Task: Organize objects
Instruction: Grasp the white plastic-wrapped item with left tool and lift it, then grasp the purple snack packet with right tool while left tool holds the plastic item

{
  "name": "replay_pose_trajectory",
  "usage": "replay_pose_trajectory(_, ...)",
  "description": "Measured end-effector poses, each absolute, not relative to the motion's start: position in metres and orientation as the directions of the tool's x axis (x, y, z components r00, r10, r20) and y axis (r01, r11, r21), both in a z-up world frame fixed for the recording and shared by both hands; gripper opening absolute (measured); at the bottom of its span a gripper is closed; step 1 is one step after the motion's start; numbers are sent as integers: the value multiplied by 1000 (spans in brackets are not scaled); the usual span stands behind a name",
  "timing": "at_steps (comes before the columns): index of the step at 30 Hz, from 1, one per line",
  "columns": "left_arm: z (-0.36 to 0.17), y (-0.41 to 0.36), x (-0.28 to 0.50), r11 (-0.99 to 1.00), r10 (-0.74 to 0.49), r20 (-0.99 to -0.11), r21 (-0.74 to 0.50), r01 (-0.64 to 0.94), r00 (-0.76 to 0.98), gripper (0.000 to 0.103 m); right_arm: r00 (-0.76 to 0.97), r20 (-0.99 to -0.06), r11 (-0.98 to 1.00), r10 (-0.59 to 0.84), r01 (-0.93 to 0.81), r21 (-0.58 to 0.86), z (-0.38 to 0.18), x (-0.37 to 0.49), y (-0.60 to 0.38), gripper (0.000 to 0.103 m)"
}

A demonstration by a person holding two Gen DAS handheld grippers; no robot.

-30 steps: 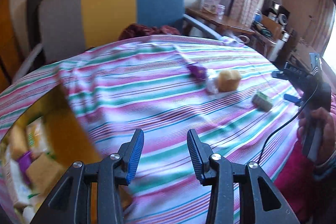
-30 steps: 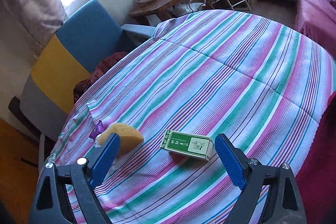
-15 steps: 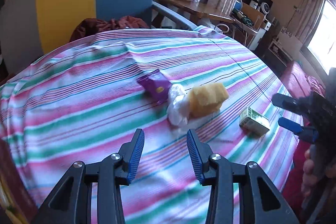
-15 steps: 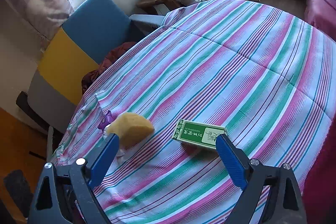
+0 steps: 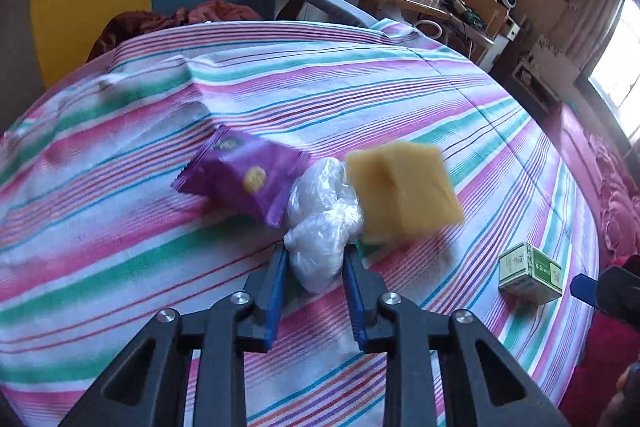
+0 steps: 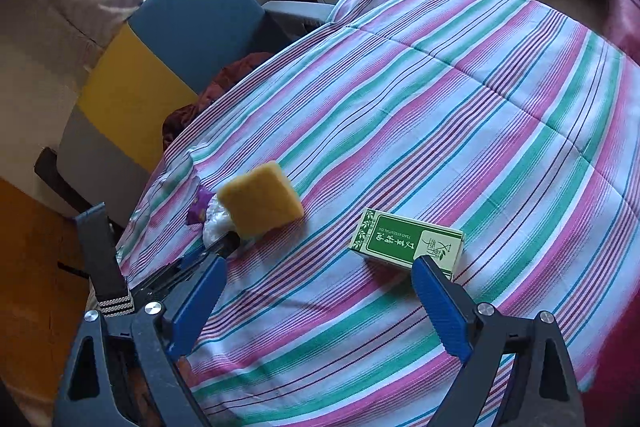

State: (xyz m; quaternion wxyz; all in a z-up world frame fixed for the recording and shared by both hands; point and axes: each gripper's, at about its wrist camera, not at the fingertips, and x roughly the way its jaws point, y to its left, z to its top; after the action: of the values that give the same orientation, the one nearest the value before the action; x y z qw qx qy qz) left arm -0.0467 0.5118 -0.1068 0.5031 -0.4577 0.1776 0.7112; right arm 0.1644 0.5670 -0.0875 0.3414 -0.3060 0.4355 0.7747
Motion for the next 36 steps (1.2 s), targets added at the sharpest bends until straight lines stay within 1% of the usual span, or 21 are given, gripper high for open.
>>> replay_pose_trajectory(1,-107,507,-46,-430,555,-828,-207,-879,-77,21,-579,-772,-394,263,-795,462,-87,164,566,94)
replay_pose_trajectory(3,-107,493,-41,-424,551,-829,-184,-887,-92,19,-577,-773,-406,265,-794,453,-86,162,564,94)
replay_pose_trajectory(6,-105,466,-34,-432,547,-831,-178,-884,-100,18,-570,-775,-419,272,-795,438,-85,162,562,94)
replay_pose_trajectory(7,-105,455,-30,-436,547,-831,-184,-881,-98,18,-557,-777,-397,294,-810,432,-85,162,562,94)
replay_pose_trajectory(15,-103,382,2,-463,531,-843,-198,-864,-91,18,-527,-797,-431,297,-818,380,-86,154,557,94)
replay_pose_trajectory(16,-103,375,5,-464,526,-846,-200,-863,-87,20,-524,-798,-435,298,-819,375,-86,153,557,94)
replay_pose_trajectory(17,-103,373,7,-460,526,-847,-205,-864,-79,25,-519,-800,-441,299,-819,367,-86,152,556,94)
replay_pose_trajectory(19,-100,368,9,-454,527,-847,-213,-865,-68,29,-509,-805,-446,303,-823,352,-87,150,555,94)
replay_pose_trajectory(23,-94,368,4,-458,529,-846,-216,-863,-69,35,-500,-811,-452,305,-825,339,-88,149,554,94)
replay_pose_trajectory(26,-89,371,-6,-483,537,-840,-235,-843,-74,36,-494,-814,-453,305,-827,333,-89,148,554,94)
replay_pose_trajectory(28,-89,375,-14,-496,535,-842,-248,-832,-68,41,-489,-817,-456,305,-828,326,-89,148,554,94)
replay_pose_trajectory(30,-94,382,-23,-519,518,-852,-242,-820,-77,41,-489,-818,-459,303,-827,324,-89,146,554,94)
replay_pose_trajectory(33,-101,389,-39,-550,522,-852,-297,-780,-44,40,-496,-816,-480,297,-816,322,-89,143,550,94)
replay_pose_trajectory(34,-103,389,-42,-555,532,-846,-320,-767,-32,39,-497,-816,-494,296,-811,315,-88,141,548,94)
replay_pose_trajectory(35,-104,389,-45,-551,548,-836,-333,-765,-31,29,-496,-818,-508,292,-805,307,-88,138,546,94)
replay_pose_trajectory(36,-103,388,-44,-548,553,-832,-324,-771,-43,28,-498,-820,-523,282,-796,303,-88,134,543,94)
